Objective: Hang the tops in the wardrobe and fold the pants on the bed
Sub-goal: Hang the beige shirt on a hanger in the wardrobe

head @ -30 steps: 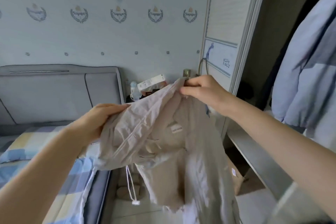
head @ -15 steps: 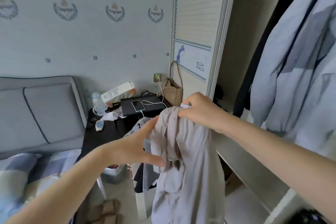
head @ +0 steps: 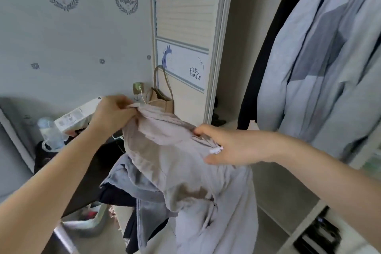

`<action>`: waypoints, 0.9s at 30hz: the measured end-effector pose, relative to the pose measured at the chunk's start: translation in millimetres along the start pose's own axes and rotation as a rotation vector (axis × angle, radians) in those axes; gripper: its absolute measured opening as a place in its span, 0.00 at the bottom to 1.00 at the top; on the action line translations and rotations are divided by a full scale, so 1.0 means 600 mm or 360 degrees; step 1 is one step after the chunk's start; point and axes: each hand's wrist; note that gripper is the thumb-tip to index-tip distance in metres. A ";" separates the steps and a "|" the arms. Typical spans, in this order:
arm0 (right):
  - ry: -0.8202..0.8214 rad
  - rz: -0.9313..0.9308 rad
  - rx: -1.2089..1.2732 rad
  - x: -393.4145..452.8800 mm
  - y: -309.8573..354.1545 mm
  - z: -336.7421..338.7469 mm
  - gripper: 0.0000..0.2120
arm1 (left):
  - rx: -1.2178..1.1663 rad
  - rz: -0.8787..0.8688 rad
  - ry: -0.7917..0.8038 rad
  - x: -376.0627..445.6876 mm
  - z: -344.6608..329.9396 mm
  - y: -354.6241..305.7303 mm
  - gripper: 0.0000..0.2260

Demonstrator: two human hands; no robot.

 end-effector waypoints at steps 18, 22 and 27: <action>-0.1041 -0.0081 0.0984 0.084 -0.037 0.049 0.22 | -0.1096 0.0527 0.1412 -0.018 -0.198 0.071 0.38; -0.1093 -0.0091 0.1220 0.114 -0.050 0.047 0.22 | -0.0622 0.0207 0.1318 -0.021 -0.245 0.072 0.28; -0.1216 0.0067 0.1354 0.137 -0.079 0.070 0.23 | 0.0333 0.0482 0.1173 -0.005 -0.292 0.119 0.15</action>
Point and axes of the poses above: each hand's wrist, its own x-axis towards the middle knuckle, its own z-axis out of the back of the hand, y = z × x, and after that the axes turned 8 degrees about -x, right-handed
